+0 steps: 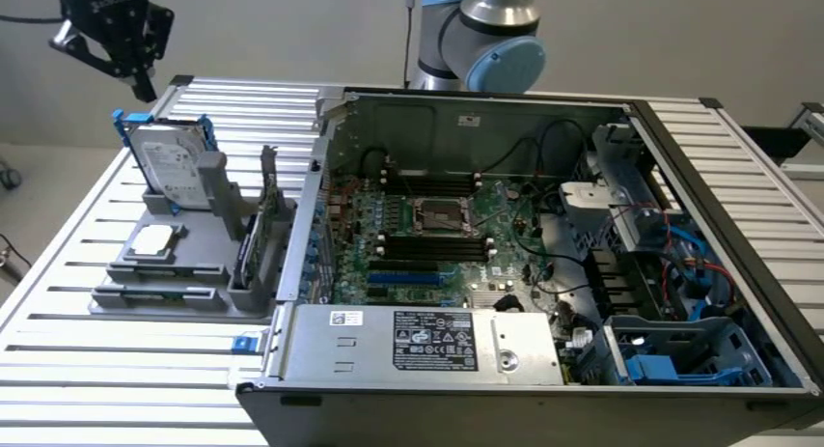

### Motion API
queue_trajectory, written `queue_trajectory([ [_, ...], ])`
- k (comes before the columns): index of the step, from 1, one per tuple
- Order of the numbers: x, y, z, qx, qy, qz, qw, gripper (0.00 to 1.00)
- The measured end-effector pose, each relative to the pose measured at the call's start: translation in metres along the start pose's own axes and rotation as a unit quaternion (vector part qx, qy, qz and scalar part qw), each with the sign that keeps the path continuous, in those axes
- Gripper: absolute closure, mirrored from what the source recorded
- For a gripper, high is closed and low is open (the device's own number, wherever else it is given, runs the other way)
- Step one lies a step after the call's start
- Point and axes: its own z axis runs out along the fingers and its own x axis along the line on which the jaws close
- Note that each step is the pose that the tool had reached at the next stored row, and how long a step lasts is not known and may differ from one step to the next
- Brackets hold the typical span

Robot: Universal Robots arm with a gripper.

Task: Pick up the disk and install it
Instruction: 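Pick up the disk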

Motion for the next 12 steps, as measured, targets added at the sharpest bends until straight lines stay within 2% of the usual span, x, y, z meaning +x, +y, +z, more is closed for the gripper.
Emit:
queue_trajectory([
  [3, 0.0, 0.0, 0.0004, 0.0008, -0.0003, -0.027, 0.9996, 0.89],
  [6, 0.0, 0.0, 0.0008, 0.0016, -0.0006, -0.054, 0.9985, 0.89],
  [12, -0.0001, 0.0, 0.0013, 0.0016, -0.0004, -0.106, 0.9943, 0.89],
])
